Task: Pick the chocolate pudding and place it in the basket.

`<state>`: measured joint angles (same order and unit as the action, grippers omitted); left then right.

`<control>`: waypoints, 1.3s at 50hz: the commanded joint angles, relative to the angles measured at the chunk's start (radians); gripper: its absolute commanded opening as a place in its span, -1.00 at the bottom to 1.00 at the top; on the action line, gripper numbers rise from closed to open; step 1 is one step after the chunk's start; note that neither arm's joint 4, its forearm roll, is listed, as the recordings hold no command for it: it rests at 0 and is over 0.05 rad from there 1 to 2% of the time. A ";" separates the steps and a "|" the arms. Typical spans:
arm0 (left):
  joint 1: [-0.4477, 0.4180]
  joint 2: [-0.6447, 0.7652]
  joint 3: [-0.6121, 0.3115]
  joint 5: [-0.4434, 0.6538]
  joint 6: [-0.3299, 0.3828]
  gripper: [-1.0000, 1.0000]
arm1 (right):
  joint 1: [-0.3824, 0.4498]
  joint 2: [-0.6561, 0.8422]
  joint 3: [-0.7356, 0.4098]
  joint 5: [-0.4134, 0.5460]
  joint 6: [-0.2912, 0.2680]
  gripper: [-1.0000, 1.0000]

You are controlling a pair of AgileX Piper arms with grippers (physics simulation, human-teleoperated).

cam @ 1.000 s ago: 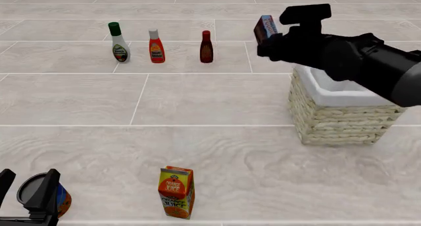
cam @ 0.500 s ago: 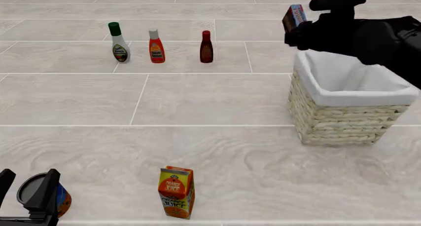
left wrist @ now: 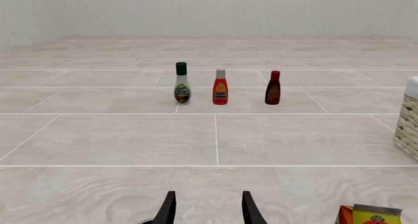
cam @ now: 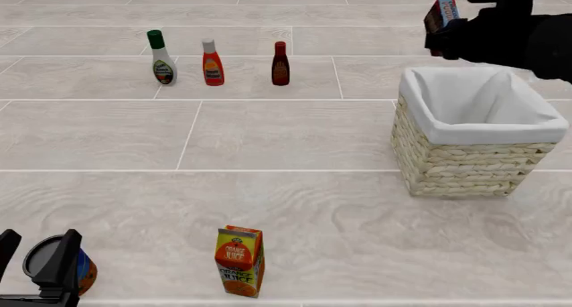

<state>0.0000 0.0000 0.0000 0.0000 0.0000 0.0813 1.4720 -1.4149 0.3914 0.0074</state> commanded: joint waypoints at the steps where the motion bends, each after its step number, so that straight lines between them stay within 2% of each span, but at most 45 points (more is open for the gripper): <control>1: 0.000 0.000 0.000 0.000 0.000 1.00 | -0.053 -0.025 -0.002 0.014 0.015 -1.00; 16: 0.000 0.000 0.000 0.000 0.000 1.00 | -0.148 -0.011 -0.010 0.026 0.043 -1.00; 37: 0.000 0.000 0.000 0.000 0.000 1.00 | -0.230 0.022 0.011 0.006 0.074 -1.00; 50: 0.000 0.000 0.000 0.000 0.000 1.00 | -0.260 0.058 0.010 -0.009 0.078 -1.00; 65: 0.000 0.000 0.000 0.000 0.000 1.00 | -0.269 0.140 -0.041 0.025 0.139 -1.00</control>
<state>0.0000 0.0000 0.0000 0.0000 0.0000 -0.1819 1.5673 -1.4277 0.4001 0.1036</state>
